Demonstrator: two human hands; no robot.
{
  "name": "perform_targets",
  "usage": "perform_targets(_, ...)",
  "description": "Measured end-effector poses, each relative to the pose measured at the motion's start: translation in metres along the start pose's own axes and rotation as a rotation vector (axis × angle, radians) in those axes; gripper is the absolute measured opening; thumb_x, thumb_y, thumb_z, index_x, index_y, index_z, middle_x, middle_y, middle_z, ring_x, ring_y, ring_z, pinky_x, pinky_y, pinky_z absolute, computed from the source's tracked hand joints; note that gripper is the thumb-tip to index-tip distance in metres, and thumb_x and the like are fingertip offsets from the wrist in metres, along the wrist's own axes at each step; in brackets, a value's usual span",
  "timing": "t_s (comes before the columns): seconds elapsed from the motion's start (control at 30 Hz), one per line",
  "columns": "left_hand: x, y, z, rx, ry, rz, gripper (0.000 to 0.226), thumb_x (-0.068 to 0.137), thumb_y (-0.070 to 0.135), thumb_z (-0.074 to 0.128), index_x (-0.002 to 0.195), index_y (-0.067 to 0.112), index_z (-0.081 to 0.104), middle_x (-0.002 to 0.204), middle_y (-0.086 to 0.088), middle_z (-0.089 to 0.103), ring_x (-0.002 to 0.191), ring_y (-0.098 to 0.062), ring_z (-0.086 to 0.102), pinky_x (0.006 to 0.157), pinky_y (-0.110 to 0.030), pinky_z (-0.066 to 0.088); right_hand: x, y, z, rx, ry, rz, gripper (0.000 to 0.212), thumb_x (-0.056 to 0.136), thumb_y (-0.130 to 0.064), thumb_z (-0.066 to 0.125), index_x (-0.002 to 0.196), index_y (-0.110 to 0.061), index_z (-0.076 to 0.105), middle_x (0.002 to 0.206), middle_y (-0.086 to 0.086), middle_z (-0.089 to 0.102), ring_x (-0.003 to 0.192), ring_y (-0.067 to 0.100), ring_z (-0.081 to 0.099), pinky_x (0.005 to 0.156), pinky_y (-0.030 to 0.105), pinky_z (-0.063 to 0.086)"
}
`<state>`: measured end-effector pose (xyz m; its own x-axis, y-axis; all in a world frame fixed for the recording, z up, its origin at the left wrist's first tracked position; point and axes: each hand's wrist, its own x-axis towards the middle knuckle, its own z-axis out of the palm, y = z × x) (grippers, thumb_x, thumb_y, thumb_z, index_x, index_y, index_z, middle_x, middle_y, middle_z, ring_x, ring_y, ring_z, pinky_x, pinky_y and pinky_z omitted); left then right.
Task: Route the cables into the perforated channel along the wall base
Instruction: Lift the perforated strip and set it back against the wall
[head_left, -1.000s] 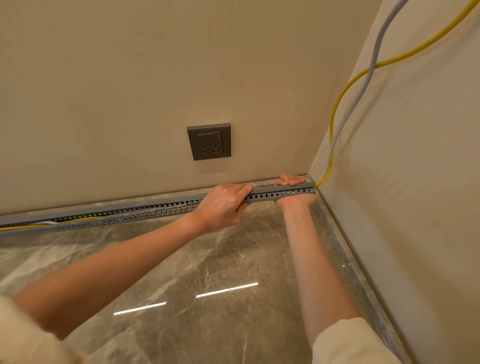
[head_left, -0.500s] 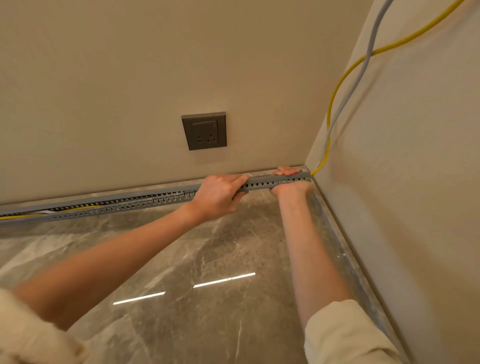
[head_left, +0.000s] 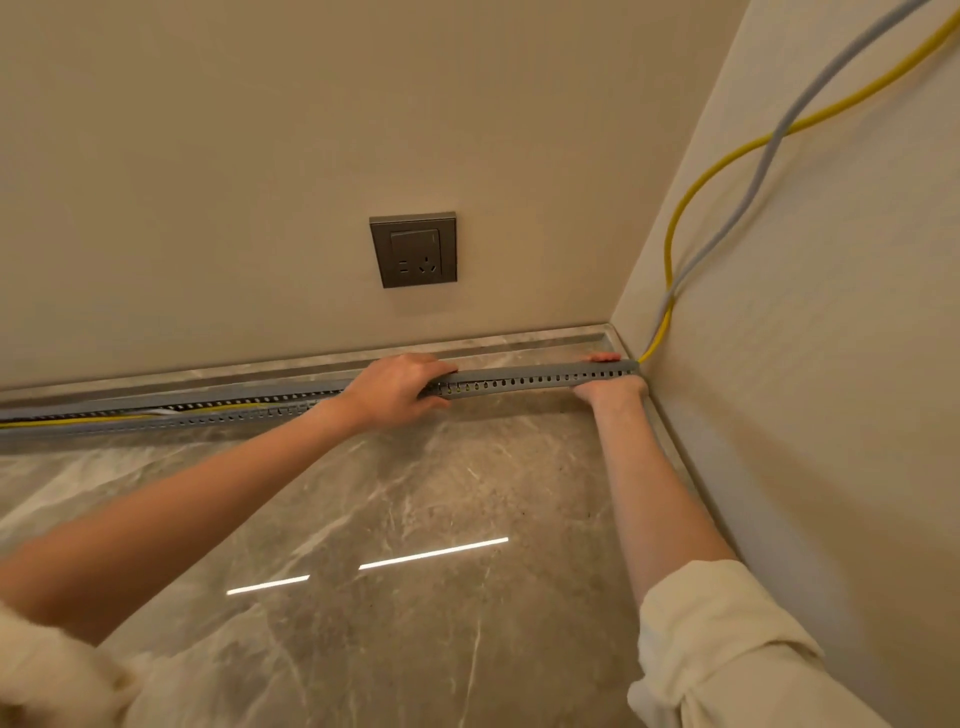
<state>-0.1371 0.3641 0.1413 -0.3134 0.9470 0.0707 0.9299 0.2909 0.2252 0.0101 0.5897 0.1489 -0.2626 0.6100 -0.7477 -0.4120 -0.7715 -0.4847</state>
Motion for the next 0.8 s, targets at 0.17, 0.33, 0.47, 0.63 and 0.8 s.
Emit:
perform_targets(0.17,-0.018,-0.013,0.0,0.008,-0.041,-0.106,0.044,0.086,0.029,0.062,0.125,0.012,0.052,0.114,-0.011,0.064,0.105,-0.029,0.058,0.083,-0.041,0.049,0.015,0.011,-0.006,-0.143,0.206,-0.115,0.036,0.097,-0.029,0.018,0.099,-0.013,0.05,0.078,0.008,0.061,0.07,0.024,0.059,0.075,0.032,0.047)
perform_targets(0.33,-0.032,-0.012,0.007,0.111,0.078,-0.196,0.031,0.087,0.036,0.059,0.106,0.01,0.06,0.1,-0.011,0.067,0.093,-0.031,0.06,0.071,-0.038,0.045,-0.009,0.04,-0.006,-0.474,0.168,-0.326,0.042,0.1,-0.024,0.029,0.133,-0.002,0.044,0.128,0.014,0.057,0.117,0.031,0.055,0.093,0.034,0.044)
perform_targets(0.47,-0.039,-0.009,0.013,0.102,0.096,-0.321,0.029,0.088,0.037,0.058,0.097,0.01,0.058,0.098,-0.009,0.066,0.091,-0.029,0.059,0.068,-0.038,0.044,-0.031,0.072,-0.002,-0.631,0.211,-0.426,0.041,0.096,-0.02,0.036,0.126,0.005,0.05,0.13,0.021,0.055,0.114,0.037,0.056,0.091,0.04,0.047)
perform_targets(0.63,-0.061,-0.025,0.013,0.051,0.077,-0.346,0.031,0.086,0.032,0.061,0.107,0.009,0.057,0.107,-0.011,0.064,0.1,-0.031,0.057,0.075,-0.04,0.046,-0.047,0.108,-0.003,-0.818,0.217,-0.455,0.038,0.093,-0.017,0.044,0.126,0.001,0.045,0.136,0.022,0.042,0.112,0.04,0.053,0.095,0.047,0.048)
perform_targets(0.8,-0.116,-0.07,-0.004,0.034,0.104,-0.378,0.044,0.083,0.032,0.065,0.118,0.007,0.055,0.117,-0.015,0.062,0.11,-0.033,0.054,0.087,-0.042,0.046,-0.063,0.146,0.0,-0.959,0.213,-0.594,0.043,0.091,-0.01,0.051,0.13,-0.002,0.037,0.139,0.023,0.03,0.118,0.037,0.045,0.09,0.04,0.046)
